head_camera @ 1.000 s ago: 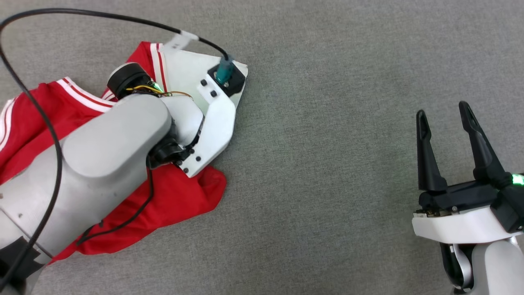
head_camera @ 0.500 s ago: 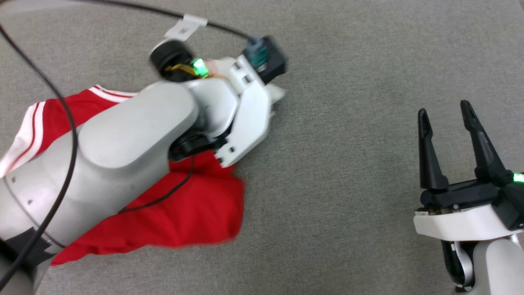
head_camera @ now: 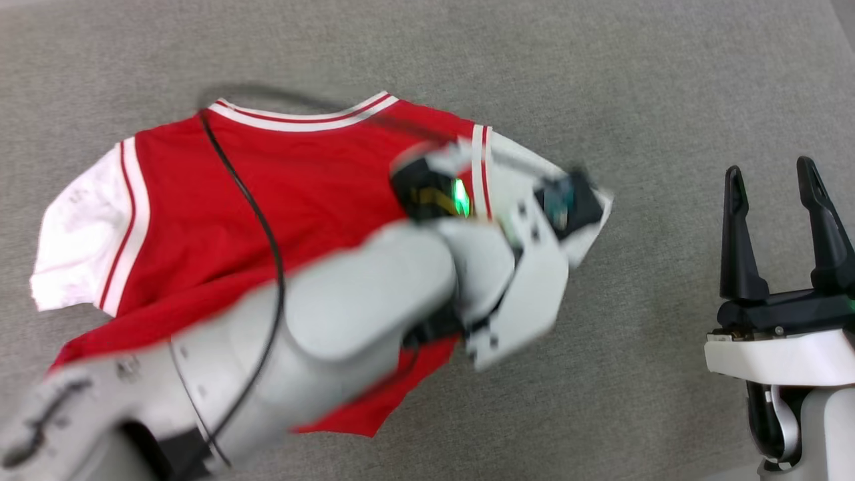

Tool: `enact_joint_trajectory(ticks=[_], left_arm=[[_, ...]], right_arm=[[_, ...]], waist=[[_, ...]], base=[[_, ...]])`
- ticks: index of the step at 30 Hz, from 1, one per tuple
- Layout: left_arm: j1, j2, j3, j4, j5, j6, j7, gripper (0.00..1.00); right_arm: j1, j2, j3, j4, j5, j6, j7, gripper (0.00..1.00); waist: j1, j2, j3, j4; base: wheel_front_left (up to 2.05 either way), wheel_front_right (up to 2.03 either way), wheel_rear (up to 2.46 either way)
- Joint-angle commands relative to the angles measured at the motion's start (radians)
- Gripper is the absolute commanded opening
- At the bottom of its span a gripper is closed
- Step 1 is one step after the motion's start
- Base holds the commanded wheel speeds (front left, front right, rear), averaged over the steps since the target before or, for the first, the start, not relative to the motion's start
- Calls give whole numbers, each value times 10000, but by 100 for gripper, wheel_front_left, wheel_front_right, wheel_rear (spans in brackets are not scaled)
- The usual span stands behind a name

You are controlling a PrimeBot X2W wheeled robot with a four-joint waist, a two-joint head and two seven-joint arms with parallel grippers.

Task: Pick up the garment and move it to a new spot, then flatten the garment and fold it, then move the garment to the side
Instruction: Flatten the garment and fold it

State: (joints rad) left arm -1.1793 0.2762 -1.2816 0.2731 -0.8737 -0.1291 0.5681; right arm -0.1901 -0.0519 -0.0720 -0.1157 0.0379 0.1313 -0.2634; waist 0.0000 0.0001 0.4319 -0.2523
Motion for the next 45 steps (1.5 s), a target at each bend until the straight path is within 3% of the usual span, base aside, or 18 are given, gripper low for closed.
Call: enact_joint_trajectory(ticks=[1,8,9,10,18,25,26,33,39,45], left_arm=[[609,-98,9,-34,251,-5,290,0],[2299,-153,-30,-154,868,-5,1109,0],[2332,-148,-32,-69,898,-5,872,25],[2273,-181,-18,3,938,-5,545,100],[1735,-94,509,746,1183,63,-3717,100],[2319,505,2031,1142,1728,1806,-7017,100],[2319,505,2031,1142,1728,1806,-7017,100],[3557,1411,3361,713,1954,3532,-8276,100],[5305,1972,5050,-697,2648,4659,-8341,100],[7183,1901,6845,-1884,3559,5264,-8329,100]], right_arm=[[-147,33,-16,-14,105,-11,-18,100],[-249,33,-39,80,61,-11,-18,100],[-253,33,-42,102,11,-11,-18,100],[-260,33,-58,126,-29,-11,-18,100],[-69,33,-142,227,-755,-11,-18,100],[-474,-741,170,440,-1262,-11,-18,100],[-474,-741,170,440,-1262,-11,-18,100],[-1375,-2394,1111,1180,-1131,-11,256,100],[-2256,-3989,2657,1513,-114,-12,2555,100],[-3142,-5606,4391,1674,1914,-12,5897,100]], waist=[[0,-1,103,-84],[0,-1,109,-22],[0,-1,57,16],[0,-1,-11,65],[0,-1,-1081,608],[0,-1,-1993,1149],[0,-1,-1993,1149],[0,-1,-2521,1686],[0,-1,-2701,2147],[0,-1,-2671,2560]], base=[[0,0,0],[0,0,0],[0,0,0],[0,0,0],[0,0,0],[0,0,0],[0,0,0],[0,0,0],[0,0,0],[0,0,0]])
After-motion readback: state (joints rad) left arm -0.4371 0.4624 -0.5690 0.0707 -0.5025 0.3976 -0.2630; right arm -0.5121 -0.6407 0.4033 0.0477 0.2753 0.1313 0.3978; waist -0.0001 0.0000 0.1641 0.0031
